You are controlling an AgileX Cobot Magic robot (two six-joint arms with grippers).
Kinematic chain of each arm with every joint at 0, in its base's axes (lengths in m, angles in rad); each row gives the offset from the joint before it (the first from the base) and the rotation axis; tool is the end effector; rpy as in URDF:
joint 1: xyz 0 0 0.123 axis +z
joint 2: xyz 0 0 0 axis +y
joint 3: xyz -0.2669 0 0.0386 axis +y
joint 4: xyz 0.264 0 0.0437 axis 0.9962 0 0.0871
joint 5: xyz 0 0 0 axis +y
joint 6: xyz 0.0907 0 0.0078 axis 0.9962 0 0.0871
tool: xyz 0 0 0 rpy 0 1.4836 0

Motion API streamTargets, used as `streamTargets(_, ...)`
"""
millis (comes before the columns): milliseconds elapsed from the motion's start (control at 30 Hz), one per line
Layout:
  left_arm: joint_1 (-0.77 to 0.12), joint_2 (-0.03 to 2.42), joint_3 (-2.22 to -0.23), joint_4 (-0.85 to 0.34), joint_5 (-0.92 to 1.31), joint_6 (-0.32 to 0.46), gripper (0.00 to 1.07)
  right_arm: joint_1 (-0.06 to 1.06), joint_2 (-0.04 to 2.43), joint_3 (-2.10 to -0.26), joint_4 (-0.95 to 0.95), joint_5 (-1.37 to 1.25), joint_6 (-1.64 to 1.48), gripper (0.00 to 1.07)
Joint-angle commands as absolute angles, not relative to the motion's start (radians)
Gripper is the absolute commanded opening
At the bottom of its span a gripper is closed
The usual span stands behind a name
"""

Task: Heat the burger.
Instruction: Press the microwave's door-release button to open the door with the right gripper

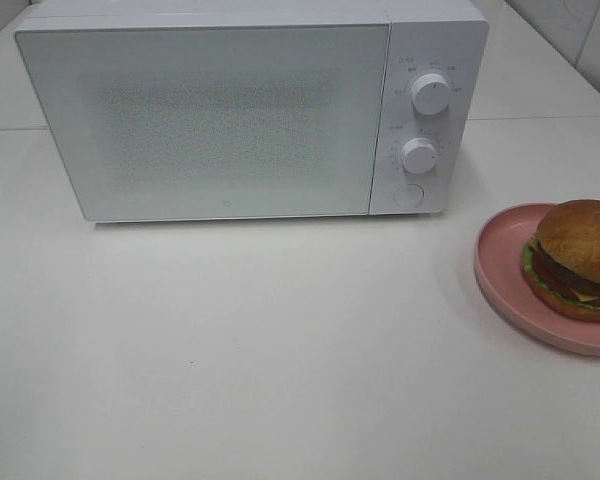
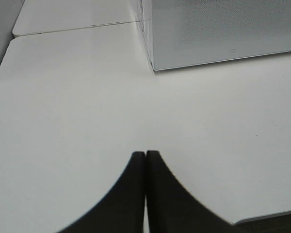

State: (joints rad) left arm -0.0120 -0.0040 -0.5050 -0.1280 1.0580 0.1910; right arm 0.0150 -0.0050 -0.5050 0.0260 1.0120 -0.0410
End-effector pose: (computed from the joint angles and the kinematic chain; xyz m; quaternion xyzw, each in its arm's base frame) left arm 0.0231 -0.0104 0.2872 0.0886 0.8438 -0.0167 0.5290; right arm 0.0252 0.0024 0.2905 -0.0237 0.8372 0.0059 0.5464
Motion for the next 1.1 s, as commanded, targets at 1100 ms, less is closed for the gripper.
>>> streamTargets(1100,-0.012,-0.024,-0.505,-0.132,1.045,0.192,0.00,0.017,-0.031,-0.504,0.025,1.001,-0.048,0.73)
